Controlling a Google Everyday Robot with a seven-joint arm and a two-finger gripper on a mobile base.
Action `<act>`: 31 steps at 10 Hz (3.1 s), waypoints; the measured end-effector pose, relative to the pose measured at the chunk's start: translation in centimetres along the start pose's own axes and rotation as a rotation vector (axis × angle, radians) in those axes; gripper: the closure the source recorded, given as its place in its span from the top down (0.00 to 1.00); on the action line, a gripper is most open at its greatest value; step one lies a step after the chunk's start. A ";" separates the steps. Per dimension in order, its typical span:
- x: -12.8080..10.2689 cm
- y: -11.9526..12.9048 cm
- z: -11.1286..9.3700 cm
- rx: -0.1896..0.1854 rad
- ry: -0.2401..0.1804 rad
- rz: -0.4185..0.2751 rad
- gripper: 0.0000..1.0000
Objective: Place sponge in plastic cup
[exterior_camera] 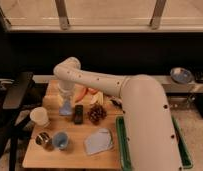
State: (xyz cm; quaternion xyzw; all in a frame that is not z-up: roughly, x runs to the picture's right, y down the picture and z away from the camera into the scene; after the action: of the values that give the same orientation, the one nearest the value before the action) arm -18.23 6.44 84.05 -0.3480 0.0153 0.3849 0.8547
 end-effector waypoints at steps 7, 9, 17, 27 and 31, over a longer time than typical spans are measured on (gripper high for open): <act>5.3 0.7 -5.7 -0.013 -0.024 -0.015 0.00; 6.7 2.5 -5.7 -0.017 0.025 -0.047 0.00; 9.3 10.0 -4.3 -0.104 0.098 -0.160 0.00; 11.3 15.3 -2.7 -0.194 0.187 -0.247 0.34; 11.2 15.1 -1.9 -0.191 0.176 -0.227 0.74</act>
State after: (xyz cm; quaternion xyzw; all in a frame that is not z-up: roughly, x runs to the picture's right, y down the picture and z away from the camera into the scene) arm -19.96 19.50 70.56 -0.4593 0.0138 0.2536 0.8512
